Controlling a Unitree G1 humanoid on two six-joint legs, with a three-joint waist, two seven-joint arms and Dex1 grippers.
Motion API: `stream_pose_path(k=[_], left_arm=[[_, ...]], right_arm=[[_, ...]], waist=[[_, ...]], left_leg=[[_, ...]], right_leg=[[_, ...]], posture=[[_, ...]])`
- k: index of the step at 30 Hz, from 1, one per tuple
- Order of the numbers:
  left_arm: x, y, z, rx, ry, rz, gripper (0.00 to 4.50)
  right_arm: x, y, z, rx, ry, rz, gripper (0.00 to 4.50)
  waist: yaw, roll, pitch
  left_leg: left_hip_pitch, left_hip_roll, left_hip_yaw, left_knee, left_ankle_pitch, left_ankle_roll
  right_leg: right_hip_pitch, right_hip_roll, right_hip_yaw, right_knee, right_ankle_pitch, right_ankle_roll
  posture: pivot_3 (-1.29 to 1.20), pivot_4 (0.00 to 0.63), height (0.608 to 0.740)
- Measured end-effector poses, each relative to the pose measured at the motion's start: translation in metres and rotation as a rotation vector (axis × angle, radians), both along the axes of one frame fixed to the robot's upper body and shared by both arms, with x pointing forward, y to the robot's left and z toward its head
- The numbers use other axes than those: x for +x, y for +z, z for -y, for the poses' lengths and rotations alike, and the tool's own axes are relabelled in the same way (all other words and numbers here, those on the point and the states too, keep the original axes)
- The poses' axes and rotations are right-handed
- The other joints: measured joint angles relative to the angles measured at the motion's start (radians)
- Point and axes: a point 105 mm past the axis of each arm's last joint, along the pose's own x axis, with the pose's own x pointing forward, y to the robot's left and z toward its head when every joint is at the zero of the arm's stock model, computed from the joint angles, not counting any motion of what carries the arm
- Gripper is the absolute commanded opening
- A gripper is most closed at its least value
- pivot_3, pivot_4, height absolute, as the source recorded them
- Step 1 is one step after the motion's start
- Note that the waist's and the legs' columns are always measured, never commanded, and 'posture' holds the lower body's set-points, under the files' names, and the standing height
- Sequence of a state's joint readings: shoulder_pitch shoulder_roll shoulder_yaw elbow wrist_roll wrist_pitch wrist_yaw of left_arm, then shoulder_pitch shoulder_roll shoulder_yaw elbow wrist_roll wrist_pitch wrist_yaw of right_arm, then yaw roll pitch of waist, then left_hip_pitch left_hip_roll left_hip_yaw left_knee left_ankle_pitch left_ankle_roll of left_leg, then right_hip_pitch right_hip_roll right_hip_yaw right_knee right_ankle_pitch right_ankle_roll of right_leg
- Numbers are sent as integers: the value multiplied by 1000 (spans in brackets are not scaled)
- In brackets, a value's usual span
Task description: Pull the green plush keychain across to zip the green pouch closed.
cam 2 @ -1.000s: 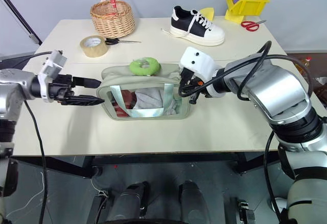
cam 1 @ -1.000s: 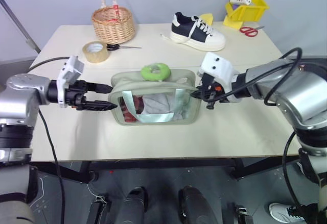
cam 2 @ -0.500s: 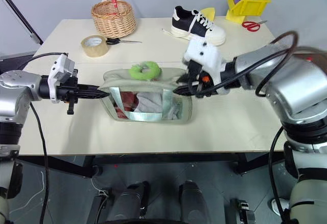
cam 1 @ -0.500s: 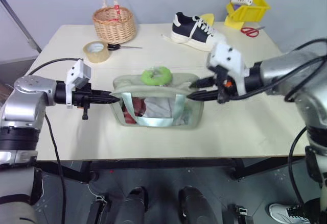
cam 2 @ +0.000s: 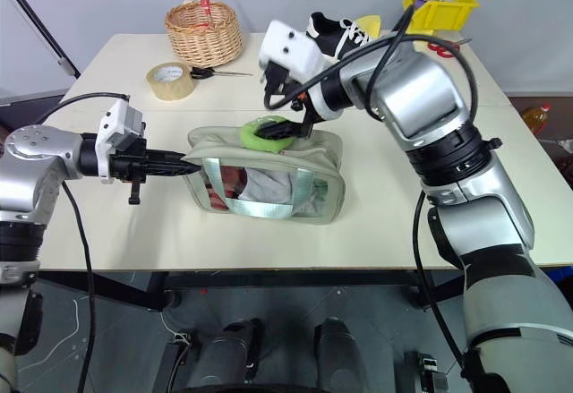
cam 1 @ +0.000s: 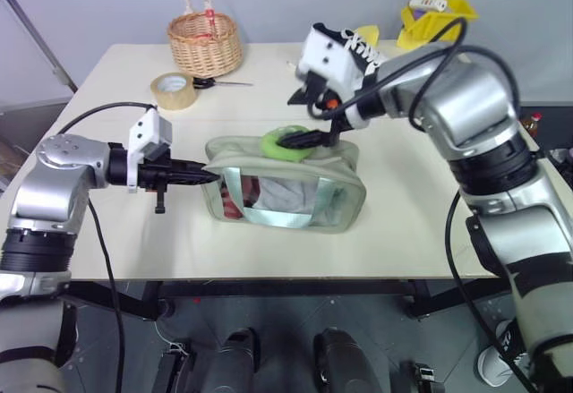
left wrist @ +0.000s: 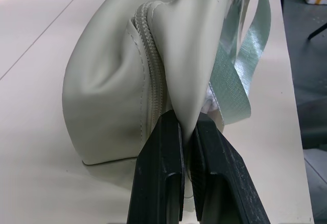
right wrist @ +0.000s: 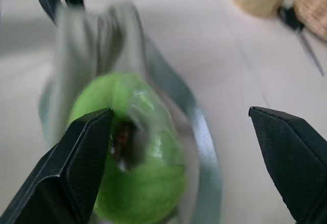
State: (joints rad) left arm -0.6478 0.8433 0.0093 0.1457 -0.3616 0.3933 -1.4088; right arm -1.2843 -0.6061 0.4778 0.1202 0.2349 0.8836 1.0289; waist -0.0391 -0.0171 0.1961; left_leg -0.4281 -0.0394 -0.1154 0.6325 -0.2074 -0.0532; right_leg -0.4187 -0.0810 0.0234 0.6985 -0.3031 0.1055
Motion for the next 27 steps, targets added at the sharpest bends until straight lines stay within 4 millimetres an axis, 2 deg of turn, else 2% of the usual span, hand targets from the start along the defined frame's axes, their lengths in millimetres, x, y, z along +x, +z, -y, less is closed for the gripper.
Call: stream_pose_path(k=[7,12,16,19,22,25,27], left_arm=[[0,0,0,-2,20,3,0],[1,0,1,-5,22,5,0],[2,0,4,-13,19,7,0],[2,-1,6,-19,18,5,0],[2,-1,6,-23,25,-3,0],[3,-1,6,-24,29,-3,0],[2,-2,12,-29,7,-8,0]], right_arm=[[-4,5,3,-4,17,2,52],[-4,11,13,38,-37,-12,52],[-6,19,41,99,-139,-14,52],[-2,16,85,132,-314,-11,52],[-3,2,137,105,-496,-6,52],[-17,-26,203,8,-697,-22,52],[-26,-44,218,-46,-715,-30,52]], waist=[[-2,0,0],[-1,0,0],[6,0,0],[16,0,0],[25,0,0],[27,0,0],[21,1,0]], left_leg=[[0,0,0,0,0,0],[0,0,-1,0,0,0],[0,0,-1,0,0,0],[1,0,0,0,0,0],[1,0,0,0,0,0],[1,0,0,-1,0,0],[2,0,1,-1,0,1]], right_leg=[[0,0,0,0,0,0],[0,0,0,0,0,0],[1,0,-1,0,0,0],[2,0,-1,-1,0,0],[3,0,-1,-2,0,0],[4,0,-1,-4,0,0],[4,-1,-1,-4,0,0]], posture=[[0,150,695],[0,150,695],[0,150,695],[0,150,695],[0,150,695],[0,150,695],[0,150,695]])
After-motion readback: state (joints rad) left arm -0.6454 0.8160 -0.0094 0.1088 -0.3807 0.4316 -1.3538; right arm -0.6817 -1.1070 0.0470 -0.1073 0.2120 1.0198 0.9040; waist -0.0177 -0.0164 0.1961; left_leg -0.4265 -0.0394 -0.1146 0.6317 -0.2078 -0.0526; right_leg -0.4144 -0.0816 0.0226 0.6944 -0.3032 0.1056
